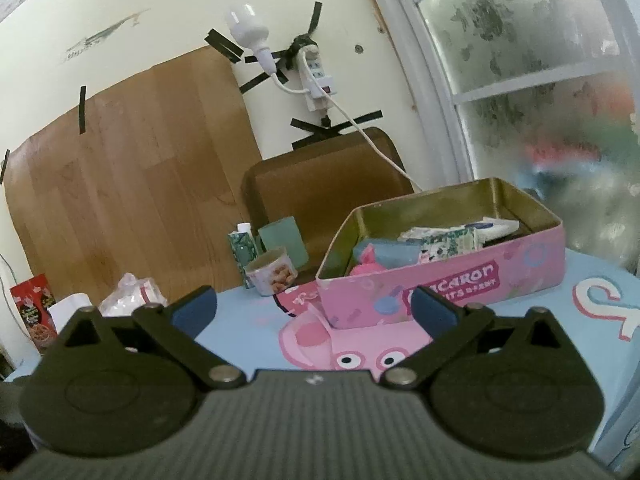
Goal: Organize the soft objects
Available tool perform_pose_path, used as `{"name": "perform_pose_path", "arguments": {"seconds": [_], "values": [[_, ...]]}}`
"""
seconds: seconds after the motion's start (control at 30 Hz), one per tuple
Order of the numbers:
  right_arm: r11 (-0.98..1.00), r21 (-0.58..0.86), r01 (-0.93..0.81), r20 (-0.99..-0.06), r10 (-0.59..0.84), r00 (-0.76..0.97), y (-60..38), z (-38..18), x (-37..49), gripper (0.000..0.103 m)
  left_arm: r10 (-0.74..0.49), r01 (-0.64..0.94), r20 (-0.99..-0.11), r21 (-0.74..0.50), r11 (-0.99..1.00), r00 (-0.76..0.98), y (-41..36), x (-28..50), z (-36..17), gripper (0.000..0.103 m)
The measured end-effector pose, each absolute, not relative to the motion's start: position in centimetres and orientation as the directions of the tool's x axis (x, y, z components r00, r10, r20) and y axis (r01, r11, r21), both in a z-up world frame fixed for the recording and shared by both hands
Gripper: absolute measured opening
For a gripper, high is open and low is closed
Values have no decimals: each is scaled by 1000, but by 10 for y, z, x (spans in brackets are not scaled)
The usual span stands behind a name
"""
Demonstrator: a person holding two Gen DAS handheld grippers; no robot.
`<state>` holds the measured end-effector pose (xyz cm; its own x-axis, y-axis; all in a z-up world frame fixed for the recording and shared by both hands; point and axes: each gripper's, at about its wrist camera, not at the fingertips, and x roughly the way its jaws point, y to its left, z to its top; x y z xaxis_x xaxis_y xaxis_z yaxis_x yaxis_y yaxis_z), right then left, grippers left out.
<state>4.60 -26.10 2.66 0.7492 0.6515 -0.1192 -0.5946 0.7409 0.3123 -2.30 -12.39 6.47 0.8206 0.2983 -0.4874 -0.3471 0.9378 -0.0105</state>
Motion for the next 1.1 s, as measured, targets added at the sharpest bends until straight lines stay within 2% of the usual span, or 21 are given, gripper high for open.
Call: {"name": "perform_pose_path", "arguments": {"seconds": [0.1, 0.3, 0.6, 0.83, 1.1], "values": [[753, 308, -582, -120, 638, 761, -254, 26, 42, 103, 290, -347, -471, -37, 937, 833, -115, -30, 63, 103], [772, 302, -558, -123, 613, 781, -248, 20, 42, 103, 281, -353, -505, -52, 934, 816, -102, -29, 52, 103], [758, 306, -577, -175, 640, 748, -234, 5, 60, 103, 325, -395, -556, -6, 919, 765, -97, -20, 37, 103], [751, 363, -551, -235, 646, 726, -234, -7, 83, 103, 371, -408, -573, 69, 911, 731, -107, -9, 31, 103], [760, 355, -545, -193, 629, 753, -245, -13, 89, 103, 381, -401, -607, 111, 909, 697, -114, 10, 23, 103]]}}
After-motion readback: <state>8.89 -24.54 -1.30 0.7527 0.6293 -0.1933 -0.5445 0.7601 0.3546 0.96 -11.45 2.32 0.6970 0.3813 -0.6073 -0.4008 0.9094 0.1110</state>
